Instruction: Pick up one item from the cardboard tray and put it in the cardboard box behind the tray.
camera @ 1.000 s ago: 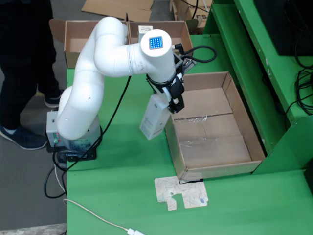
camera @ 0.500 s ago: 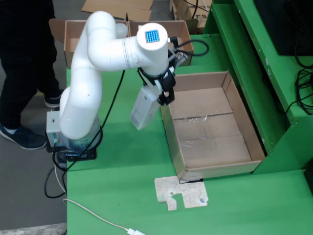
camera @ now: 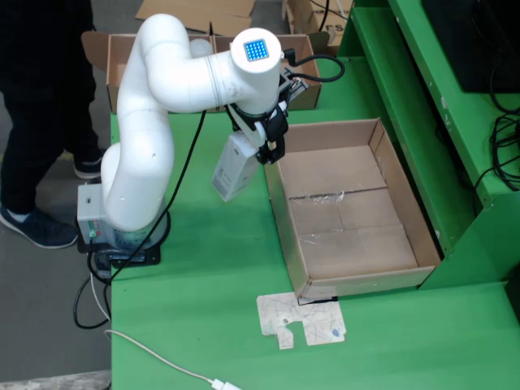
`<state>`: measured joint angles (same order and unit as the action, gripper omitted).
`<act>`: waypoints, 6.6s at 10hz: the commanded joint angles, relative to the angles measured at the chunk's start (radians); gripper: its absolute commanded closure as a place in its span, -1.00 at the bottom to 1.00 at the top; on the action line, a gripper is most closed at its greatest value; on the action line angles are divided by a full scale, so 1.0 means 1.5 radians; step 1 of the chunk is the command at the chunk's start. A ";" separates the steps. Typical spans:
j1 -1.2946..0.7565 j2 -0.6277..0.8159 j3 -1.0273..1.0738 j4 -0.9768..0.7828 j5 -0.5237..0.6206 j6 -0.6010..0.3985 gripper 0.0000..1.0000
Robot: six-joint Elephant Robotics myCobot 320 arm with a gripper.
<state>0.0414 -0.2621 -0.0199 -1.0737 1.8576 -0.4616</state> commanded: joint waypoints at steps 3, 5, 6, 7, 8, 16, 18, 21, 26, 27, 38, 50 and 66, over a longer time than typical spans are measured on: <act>0.054 0.033 0.013 0.005 0.010 0.060 1.00; 0.068 0.037 0.013 0.015 0.015 0.082 1.00; 0.068 0.037 0.013 0.015 0.015 0.082 1.00; 0.088 0.042 0.013 0.016 0.014 0.108 1.00; 0.088 0.042 0.013 0.016 0.014 0.108 1.00; 0.238 0.110 0.013 -0.045 -0.036 0.218 1.00; 0.263 0.109 0.013 -0.052 -0.044 0.236 1.00; 0.295 0.110 0.013 -0.062 -0.048 0.258 1.00; 0.295 0.110 0.013 -0.062 -0.048 0.258 1.00; 0.295 0.110 0.013 -0.062 -0.048 0.258 1.00; 0.295 0.110 0.013 -0.062 -0.048 0.258 1.00; 0.295 0.110 0.013 -0.062 -0.048 0.258 1.00; 0.642 0.186 0.013 -0.037 -0.145 0.564 1.00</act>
<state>0.9479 0.0000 -0.0152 -1.1519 1.6413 0.3787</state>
